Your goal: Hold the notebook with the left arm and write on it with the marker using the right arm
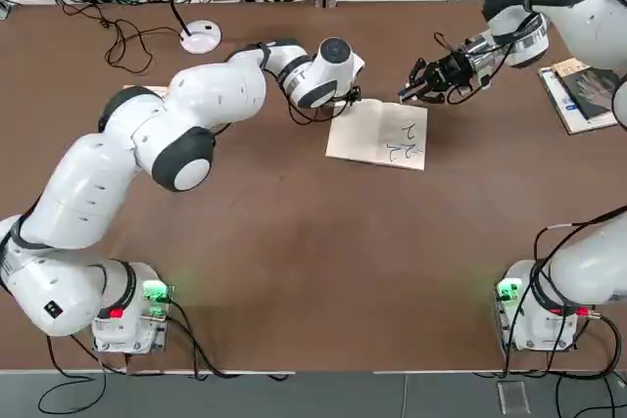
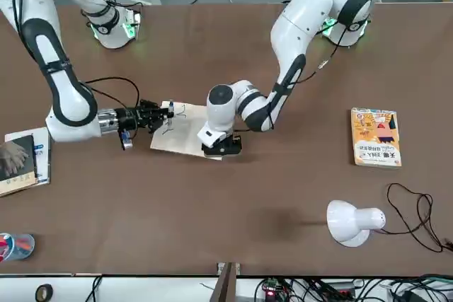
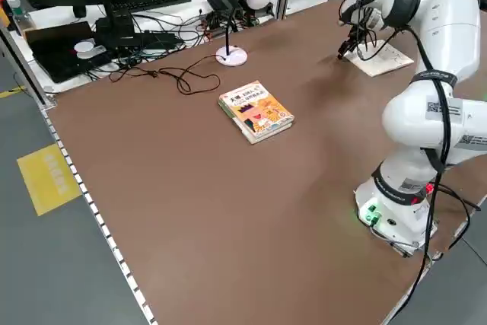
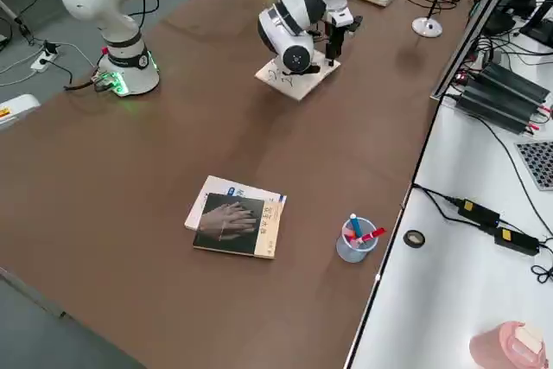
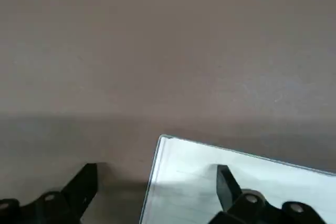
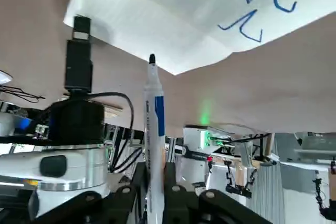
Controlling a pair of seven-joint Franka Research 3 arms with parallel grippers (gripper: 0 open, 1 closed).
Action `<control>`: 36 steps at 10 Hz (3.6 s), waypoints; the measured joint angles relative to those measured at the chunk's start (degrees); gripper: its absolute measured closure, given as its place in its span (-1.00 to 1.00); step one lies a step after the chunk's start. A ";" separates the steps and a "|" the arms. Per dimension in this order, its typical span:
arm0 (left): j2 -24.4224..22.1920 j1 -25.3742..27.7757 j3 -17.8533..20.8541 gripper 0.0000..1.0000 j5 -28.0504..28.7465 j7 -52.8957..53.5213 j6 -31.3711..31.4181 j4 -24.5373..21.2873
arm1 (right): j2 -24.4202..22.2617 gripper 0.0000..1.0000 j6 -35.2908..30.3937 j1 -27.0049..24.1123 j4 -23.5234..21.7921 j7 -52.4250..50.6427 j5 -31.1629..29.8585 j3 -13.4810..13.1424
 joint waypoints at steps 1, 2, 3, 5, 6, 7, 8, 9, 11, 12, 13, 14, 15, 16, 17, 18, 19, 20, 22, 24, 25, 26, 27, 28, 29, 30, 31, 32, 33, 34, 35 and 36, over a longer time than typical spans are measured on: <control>0.00 0.00 0.06 -1.00 0.00 0.02 0.00 0.02 | 0.01 0.66 -0.04 0.01 -0.82 -1.13 0.36 0.00; 0.00 0.00 0.12 -1.00 0.00 0.04 0.00 0.04 | 0.01 0.66 -0.05 0.01 -1.52 -2.27 0.97 0.00; 0.00 0.01 0.17 -1.00 0.00 0.05 0.00 0.08 | 0.02 0.66 -0.16 0.01 -2.07 -3.20 1.37 -0.01; 0.00 0.01 0.23 -1.00 0.00 0.06 0.00 0.16 | 0.08 0.66 -1.29 0.01 -2.51 -4.60 3.67 -0.03; 0.00 0.01 0.24 -1.00 0.00 0.08 0.00 0.18 | 0.19 0.66 -2.02 0.01 -2.67 -5.70 4.77 -0.06; 0.00 0.01 0.25 -1.00 0.00 0.08 0.00 0.19 | 0.40 0.66 -2.36 0.00 -2.86 -6.64 5.33 -0.09; 0.00 0.01 0.26 -1.00 0.00 0.08 0.00 0.20 | 0.76 0.66 -2.71 -0.01 -3.05 -7.51 5.67 -0.16; 0.00 0.02 0.27 -1.00 0.00 0.08 0.00 0.20 | 1.24 0.66 -3.12 -0.02 -3.21 -8.69 5.76 -0.23; 0.00 0.02 0.28 -1.00 0.00 0.09 0.00 0.20 | 2.34 0.66 -3.24 -0.02 -3.72 -11.66 5.85 -0.26; 0.00 0.02 0.28 -1.00 0.00 0.09 0.00 0.21 | 2.99 0.66 -3.23 -0.01 -3.97 -12.92 5.86 -0.26; 0.00 0.03 0.29 -1.00 0.00 0.09 0.00 0.21 | 3.72 0.66 -3.09 0.02 -4.23 -14.20 5.88 -0.26; 0.00 0.03 0.29 -1.00 0.00 0.10 0.00 0.21 | 4.36 0.66 -2.71 0.04 -4.55 -15.53 5.90 -0.26; 0.00 0.03 0.29 -1.00 0.00 0.11 0.00 0.21 | 4.91 0.66 -1.90 0.05 -4.96 -16.69 5.90 -0.27; 0.00 0.03 0.30 -1.00 0.00 0.12 0.00 0.21 | 5.29 0.66 -1.14 0.06 -5.36 -17.65 5.90 -0.31; 0.00 0.03 0.31 -1.00 0.00 0.12 0.00 0.21 | 5.54 0.66 -0.57 0.09 -5.71 -18.25 5.90 -0.38; 0.00 0.04 0.32 -1.00 0.00 0.13 0.00 0.21 | 5.71 0.66 -0.24 0.13 -6.02 -18.66 5.90 -0.42; 0.00 0.04 0.32 -1.00 0.00 0.13 0.00 0.21 | 5.77 0.66 -0.09 0.21 -6.32 -18.84 5.90 -0.44; 0.00 0.04 0.32 -1.00 0.00 0.13 0.00 0.21 | 5.77 0.66 0.02 0.30 -6.55 -18.91 5.90 -0.49; 0.00 0.04 0.32 -1.00 0.00 0.14 0.00 0.21 | 5.77 0.66 0.09 0.49 -6.68 -18.92 5.90 -0.72; 0.00 0.04 0.32 -1.00 0.00 0.14 0.00 0.21 | 5.77 0.66 0.11 0.56 -6.86 -18.92 5.90 -0.82; 0.00 0.04 0.32 -1.00 0.00 0.14 0.00 0.21 | 5.77 0.66 0.16 0.61 -7.13 -18.93 5.88 -0.84; 0.00 0.04 0.33 -1.00 0.00 0.14 0.00 0.21 | 5.78 0.66 0.30 0.65 -7.42 -19.00 5.78 -0.85; 0.00 0.04 0.34 -1.00 0.00 0.14 0.00 0.21 | 5.79 0.66 0.49 0.69 -7.63 -19.05 5.66 -0.87; 0.00 0.04 0.34 -1.00 0.00 0.14 0.00 0.21 | 5.80 0.66 0.64 0.71 -7.78 -19.10 5.62 -0.89; 0.00 0.04 0.34 -1.00 0.00 0.14 0.00 0.21 | 5.82 0.66 0.75 0.73 -7.87 -19.12 5.61 -0.92; 0.00 0.04 0.35 -1.00 0.00 0.14 0.00 0.21 | 5.83 0.66 0.88 0.75 -7.90 -19.13 5.57 -0.98; 0.00 0.04 0.35 -1.00 0.00 0.14 0.00 0.21 | 5.84 0.66 0.98 0.78 -7.91 -19.15 5.44 -1.06; 0.01 0.04 0.35 -1.00 0.00 0.14 0.00 0.21 | 5.86 0.66 1.09 0.80 -7.93 -19.19 5.32 -1.13; 0.01 0.04 0.35 -1.00 0.00 0.14 0.00 0.21 | 5.88 0.66 1.24 0.81 -7.95 -19.27 5.26 -1.17; 0.02 0.04 0.35 -1.00 0.00 0.14 0.00 0.21 | 5.92 0.66 1.37 0.83 -7.97 -19.51 5.23 -1.19; 0.02 0.04 0.35 -1.00 0.00 0.14 0.00 0.21 | 6.02 0.66 1.66 0.85 -8.02 -19.92 5.20 -1.20; 0.02 0.04 0.35 -1.00 0.00 0.14 0.00 0.21 | 6.15 0.66 2.05 0.88 -8.05 -20.16 5.18 -1.20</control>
